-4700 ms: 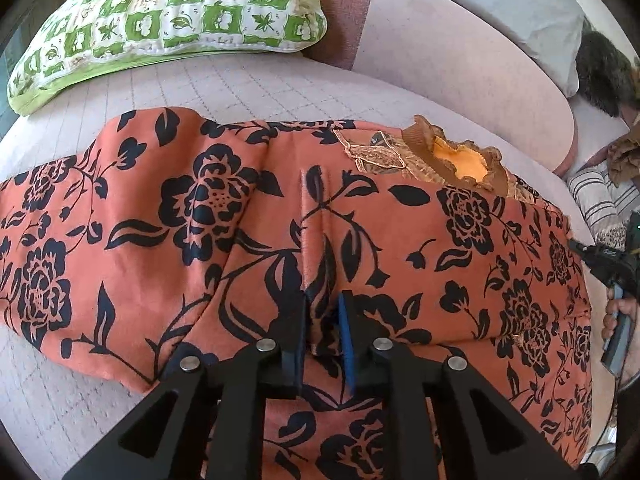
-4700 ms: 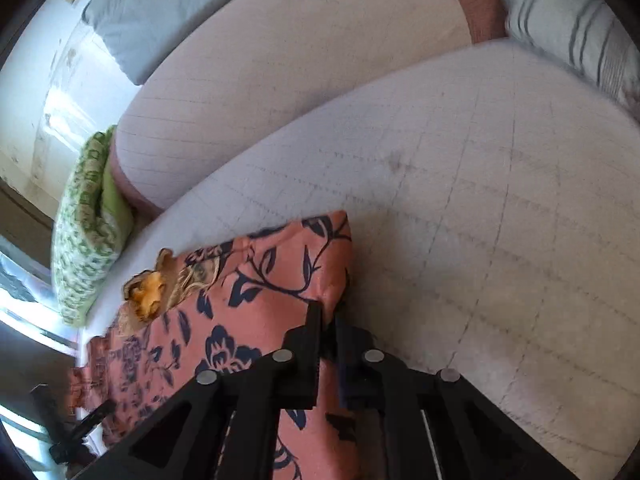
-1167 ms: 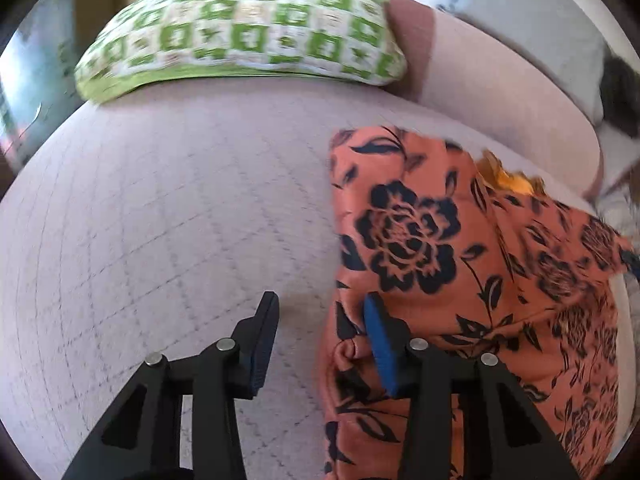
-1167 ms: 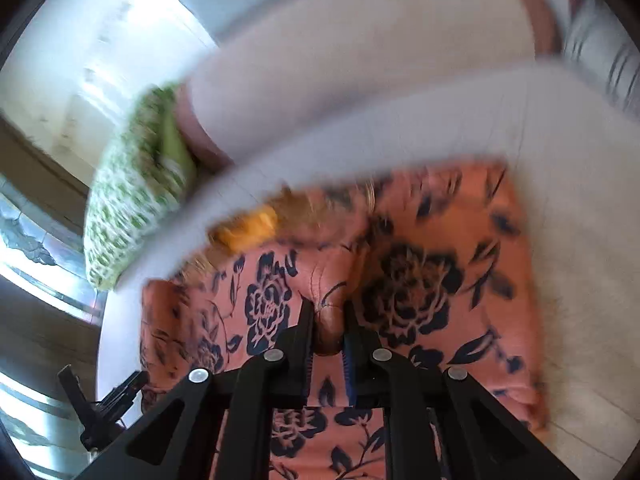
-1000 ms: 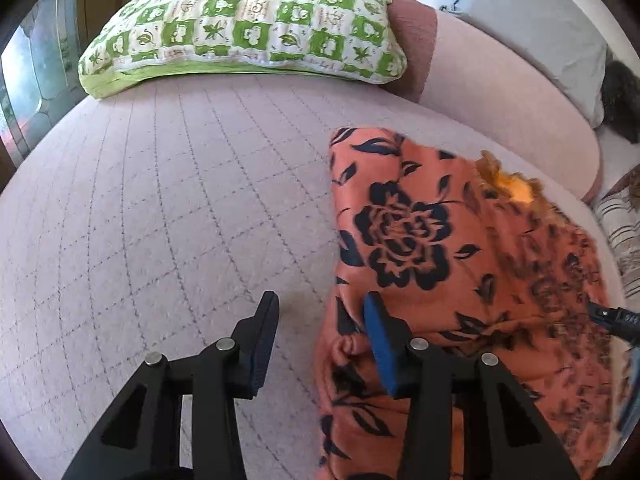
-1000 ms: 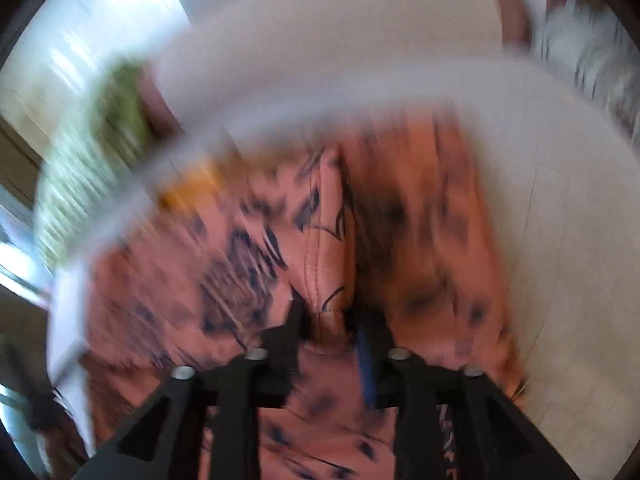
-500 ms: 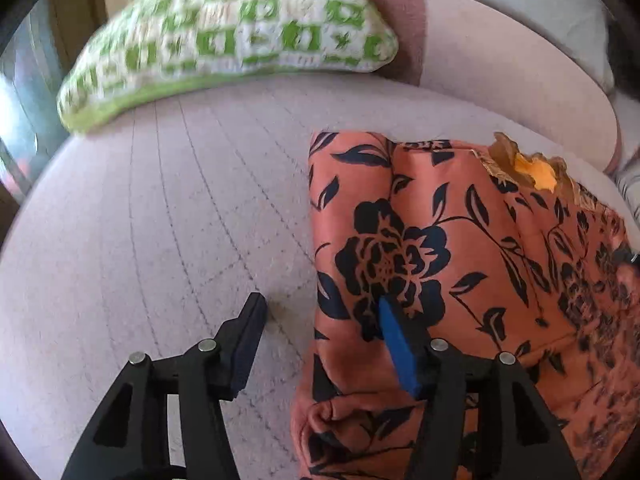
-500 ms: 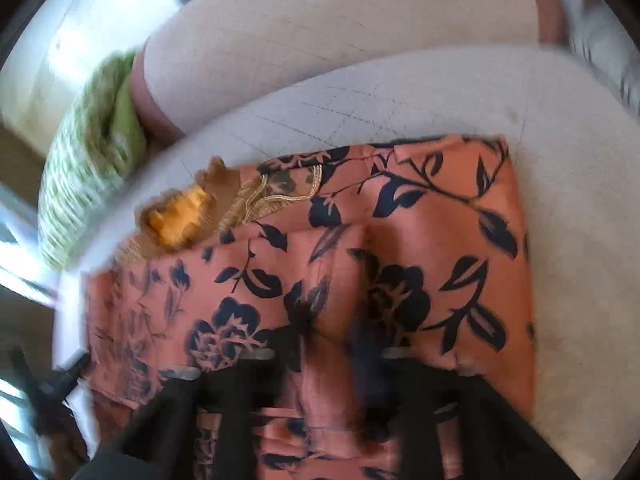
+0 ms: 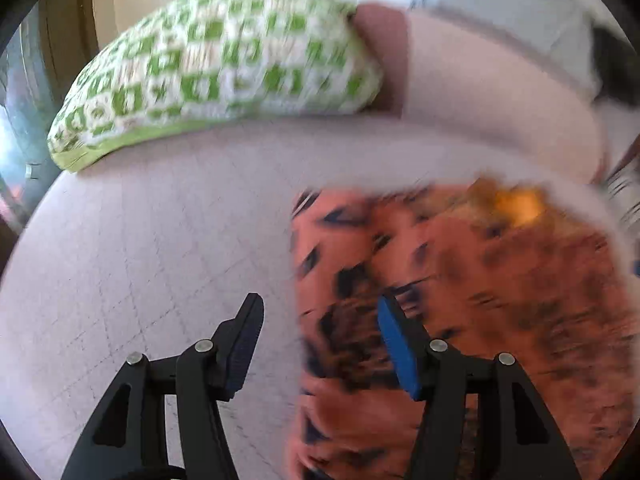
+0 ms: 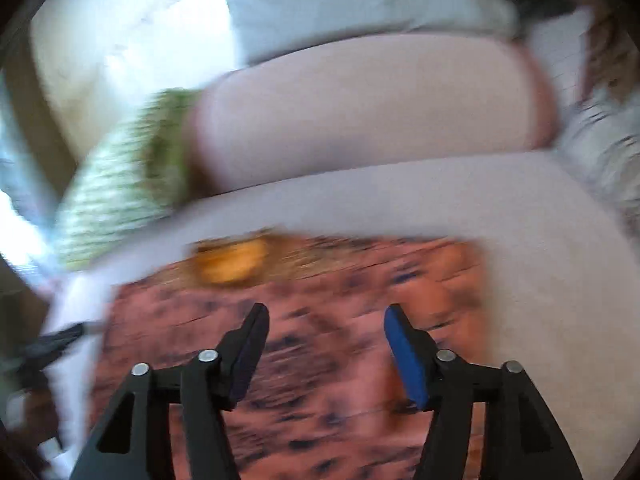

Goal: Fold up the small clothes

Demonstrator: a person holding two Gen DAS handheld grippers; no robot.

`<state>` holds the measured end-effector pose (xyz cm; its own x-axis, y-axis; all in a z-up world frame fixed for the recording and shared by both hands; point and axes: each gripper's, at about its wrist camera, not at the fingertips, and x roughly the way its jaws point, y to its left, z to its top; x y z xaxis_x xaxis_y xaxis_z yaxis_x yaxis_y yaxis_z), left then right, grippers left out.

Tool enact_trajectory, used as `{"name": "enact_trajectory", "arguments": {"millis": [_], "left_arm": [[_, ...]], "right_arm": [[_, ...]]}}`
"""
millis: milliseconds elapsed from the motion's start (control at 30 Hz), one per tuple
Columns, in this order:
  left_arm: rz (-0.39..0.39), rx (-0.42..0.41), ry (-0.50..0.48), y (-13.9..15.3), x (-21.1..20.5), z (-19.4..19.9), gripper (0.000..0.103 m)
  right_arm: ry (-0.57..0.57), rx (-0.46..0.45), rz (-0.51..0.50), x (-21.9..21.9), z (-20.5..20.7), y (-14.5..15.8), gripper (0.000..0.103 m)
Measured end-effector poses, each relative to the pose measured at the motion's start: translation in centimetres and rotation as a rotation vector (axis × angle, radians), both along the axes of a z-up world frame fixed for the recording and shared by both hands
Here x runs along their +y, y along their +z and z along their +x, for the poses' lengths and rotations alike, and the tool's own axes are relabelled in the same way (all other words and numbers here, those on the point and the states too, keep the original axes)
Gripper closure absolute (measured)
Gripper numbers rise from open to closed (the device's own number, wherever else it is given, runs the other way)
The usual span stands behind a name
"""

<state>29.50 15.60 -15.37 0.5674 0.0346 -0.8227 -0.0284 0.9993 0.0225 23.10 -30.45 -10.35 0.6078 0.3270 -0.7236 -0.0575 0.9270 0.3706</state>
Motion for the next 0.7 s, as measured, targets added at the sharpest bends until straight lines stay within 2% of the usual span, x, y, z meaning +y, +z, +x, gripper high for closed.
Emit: {"name": "enact_trajectory", "arguments": {"millis": [33, 67, 100, 133, 200, 233, 267, 300, 333, 367, 467, 533, 567, 600, 633, 667, 700], "left_arm": [[-0.004, 0.034, 0.013, -1.5, 0.4, 0.4, 0.039], [-0.026, 0.008, 0.028, -1.4, 0.9, 0.1, 0.035], [-0.027, 0.007, 0.036, -1.2, 1.1, 0.0, 0.035], [-0.032, 0.009, 0.04, -1.0, 1.3, -0.2, 0.035], [-0.038, -0.004, 0.032, -0.7, 1.5, -0.5, 0.035], [-0.031, -0.01, 0.029, -0.5, 1.6, -0.7, 0.035], [-0.026, -0.011, 0.029, -0.5, 1.5, -1.0, 0.035], [-0.018, -0.002, 0.03, -0.8, 1.5, -0.9, 0.035], [-0.015, 0.008, 0.035, -1.2, 1.5, -1.0, 0.034], [-0.026, 0.006, 0.044, -1.0, 1.5, -1.5, 0.034], [-0.051, -0.018, 0.034, 0.2, 1.4, -2.4, 0.035], [-0.08, -0.059, 0.043, 1.4, 1.3, -4.0, 0.033], [-0.103, -0.07, 0.035, 1.6, 1.1, -4.5, 0.03], [-0.113, -0.075, 0.015, 1.5, 0.6, -5.0, 0.028], [-0.087, -0.057, 0.002, 0.8, -0.1, -5.0, 0.027], [-0.069, -0.019, -0.001, -0.2, -0.5, -4.8, 0.027], [-0.075, 0.057, 0.013, -2.0, -0.5, -4.2, 0.027]], "right_arm": [[0.006, 0.069, 0.016, 0.2, 0.4, -1.8, 0.032], [-0.029, 0.165, -0.006, -0.3, 0.9, -4.1, 0.034], [-0.091, 0.209, 0.011, -1.4, 0.7, -5.8, 0.04], [-0.11, 0.176, 0.051, -2.0, 0.0, -5.3, 0.043], [-0.102, 0.119, 0.097, -1.9, -1.4, -3.3, 0.042], [-0.084, 0.086, 0.119, -1.7, -2.1, -2.5, 0.038], [-0.061, 0.063, 0.143, -1.4, -2.6, -2.2, 0.027], [-0.041, 0.082, 0.119, -0.9, -2.2, -3.1, 0.022], [-0.05, 0.14, 0.057, -0.3, -0.8, -4.8, 0.021], [-0.089, 0.22, 0.001, -0.5, -0.3, -6.4, 0.024], [-0.072, 0.123, 0.073, 0.1, -1.0, -4.0, 0.025], [-0.04, 0.04, 0.059, 1.0, -0.7, -1.9, 0.025], [-0.024, 0.026, 0.061, 1.2, 0.3, -1.7, 0.024], [-0.018, 0.026, 0.068, 1.1, 1.1, -1.8, 0.023], [-0.023, 0.034, 0.067, 0.8, 3.0, -2.6, 0.021], [-0.059, 0.082, 0.038, -0.2, 4.4, -4.4, 0.019], [-0.112, 0.199, 0.032, -1.7, 6.2, -6.7, 0.02]]}}
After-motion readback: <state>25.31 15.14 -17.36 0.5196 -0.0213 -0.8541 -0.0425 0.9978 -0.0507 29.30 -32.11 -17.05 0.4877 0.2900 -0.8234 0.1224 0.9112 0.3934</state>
